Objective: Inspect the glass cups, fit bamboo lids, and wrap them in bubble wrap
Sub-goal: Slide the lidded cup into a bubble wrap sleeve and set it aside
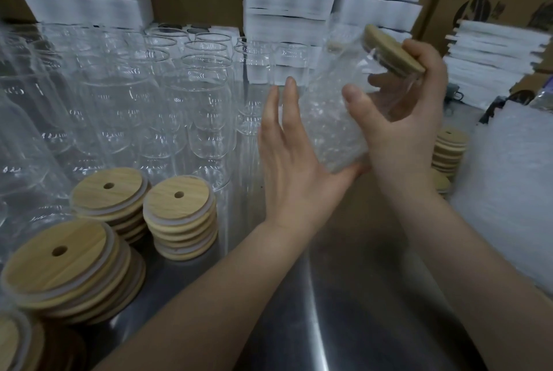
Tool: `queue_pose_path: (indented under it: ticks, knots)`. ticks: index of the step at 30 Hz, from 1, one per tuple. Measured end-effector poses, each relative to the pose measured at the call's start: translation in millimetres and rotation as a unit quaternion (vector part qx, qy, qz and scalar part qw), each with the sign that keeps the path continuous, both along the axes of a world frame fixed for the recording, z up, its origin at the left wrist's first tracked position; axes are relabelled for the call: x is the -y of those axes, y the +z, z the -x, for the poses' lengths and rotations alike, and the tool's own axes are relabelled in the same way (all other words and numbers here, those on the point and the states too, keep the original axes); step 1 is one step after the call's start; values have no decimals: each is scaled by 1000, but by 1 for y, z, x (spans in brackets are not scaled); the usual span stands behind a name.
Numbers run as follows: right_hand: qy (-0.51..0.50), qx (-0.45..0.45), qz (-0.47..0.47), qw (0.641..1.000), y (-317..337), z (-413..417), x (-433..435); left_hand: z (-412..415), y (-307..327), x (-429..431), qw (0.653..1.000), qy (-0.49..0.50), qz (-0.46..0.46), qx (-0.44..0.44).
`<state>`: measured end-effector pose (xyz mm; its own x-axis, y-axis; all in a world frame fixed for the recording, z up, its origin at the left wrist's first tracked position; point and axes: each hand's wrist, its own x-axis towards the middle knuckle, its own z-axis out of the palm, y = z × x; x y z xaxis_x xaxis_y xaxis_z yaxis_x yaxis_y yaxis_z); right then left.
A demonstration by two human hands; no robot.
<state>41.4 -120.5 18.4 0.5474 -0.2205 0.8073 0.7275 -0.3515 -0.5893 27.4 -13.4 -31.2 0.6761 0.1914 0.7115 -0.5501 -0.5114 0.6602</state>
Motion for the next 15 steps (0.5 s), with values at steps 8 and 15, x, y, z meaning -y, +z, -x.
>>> queue_pose_path:
  ticks: [8, 15]
  knots:
    - [2, 18, -24, 1000, 8, 0, 8, -5, -5, -6, 995, 26, -2, -98]
    - [-17, 52, 40, 998, 5, 5, 0, -2, -4, -2, 996, 4, 20, -82]
